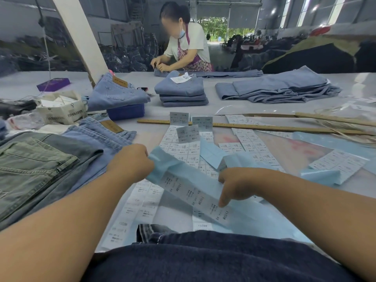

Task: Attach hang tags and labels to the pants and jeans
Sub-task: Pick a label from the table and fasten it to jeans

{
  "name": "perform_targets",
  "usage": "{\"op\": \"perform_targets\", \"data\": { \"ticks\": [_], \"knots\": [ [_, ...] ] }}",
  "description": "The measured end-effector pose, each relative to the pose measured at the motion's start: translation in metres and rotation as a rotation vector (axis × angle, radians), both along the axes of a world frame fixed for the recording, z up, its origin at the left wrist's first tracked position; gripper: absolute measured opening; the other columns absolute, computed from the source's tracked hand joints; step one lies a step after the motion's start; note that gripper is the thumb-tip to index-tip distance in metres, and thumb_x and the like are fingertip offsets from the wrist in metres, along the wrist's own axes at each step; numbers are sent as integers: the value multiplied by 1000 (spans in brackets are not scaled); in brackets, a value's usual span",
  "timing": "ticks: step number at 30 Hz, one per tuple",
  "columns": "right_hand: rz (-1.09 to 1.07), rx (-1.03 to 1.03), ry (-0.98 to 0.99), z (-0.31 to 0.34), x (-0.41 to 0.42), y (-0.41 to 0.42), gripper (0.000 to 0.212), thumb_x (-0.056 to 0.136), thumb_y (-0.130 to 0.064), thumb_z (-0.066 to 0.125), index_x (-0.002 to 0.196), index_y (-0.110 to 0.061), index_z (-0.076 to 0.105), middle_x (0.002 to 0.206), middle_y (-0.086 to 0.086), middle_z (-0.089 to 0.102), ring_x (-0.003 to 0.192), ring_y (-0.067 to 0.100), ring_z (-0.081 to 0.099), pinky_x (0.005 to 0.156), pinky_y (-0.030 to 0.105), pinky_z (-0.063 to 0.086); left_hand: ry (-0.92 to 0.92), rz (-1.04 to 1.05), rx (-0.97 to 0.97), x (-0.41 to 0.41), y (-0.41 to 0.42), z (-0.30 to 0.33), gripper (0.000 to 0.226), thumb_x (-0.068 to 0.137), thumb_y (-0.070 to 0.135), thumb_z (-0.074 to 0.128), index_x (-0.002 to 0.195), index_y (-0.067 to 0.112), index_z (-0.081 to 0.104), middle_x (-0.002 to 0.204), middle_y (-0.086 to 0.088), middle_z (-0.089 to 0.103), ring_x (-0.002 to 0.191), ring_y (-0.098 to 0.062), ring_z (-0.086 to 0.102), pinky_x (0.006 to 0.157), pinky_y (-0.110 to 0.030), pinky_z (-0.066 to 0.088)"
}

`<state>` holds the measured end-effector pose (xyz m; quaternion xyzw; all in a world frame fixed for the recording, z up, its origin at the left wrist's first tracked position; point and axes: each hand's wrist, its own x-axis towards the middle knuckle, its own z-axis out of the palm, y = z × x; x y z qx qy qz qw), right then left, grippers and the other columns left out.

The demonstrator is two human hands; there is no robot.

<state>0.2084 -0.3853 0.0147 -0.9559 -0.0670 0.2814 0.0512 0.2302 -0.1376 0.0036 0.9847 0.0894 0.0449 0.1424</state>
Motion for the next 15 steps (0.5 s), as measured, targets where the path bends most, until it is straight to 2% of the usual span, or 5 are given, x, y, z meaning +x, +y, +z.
{"op": "perform_targets", "data": {
  "ticks": [5,8,10,12,15],
  "knots": [
    [-27,142,-59,2,0,4,37,80,-13,73,117,-9,65,107,5,68,93,24,65,79,32,58,-133,-23,149,-9,-22,1,22,82,22,56,103,17,51,103,-4,55,95,-26,54,75,-38,47],
    [-141,484,-181,5,1,8,18,78,-7,72,95,-10,67,85,3,64,73,18,59,63,25,49,-302,-369,148,-21,-51,0,54,79,41,66,126,22,46,120,-2,46,111,-23,44,98,-36,38],
    [-207,717,-193,5,1,10,12,76,-2,72,78,-11,64,72,5,60,65,20,56,61,28,47,-162,-646,-10,-30,-69,-1,84,72,57,69,143,29,34,136,4,37,125,-18,34,109,-32,27],
    [-295,848,-151,5,1,8,11,78,1,71,85,-7,68,80,13,67,73,28,64,71,36,54,43,-728,-128,-34,-78,-7,106,65,65,73,151,38,16,144,10,31,130,-13,29,112,-34,26],
    [-475,1031,-1,9,4,4,12,88,4,64,98,-3,65,92,21,72,78,28,70,76,37,59,153,-584,-149,-31,-73,-12,84,78,54,73,147,41,29,132,10,52,117,-15,52,103,-38,45]
  ]
}}
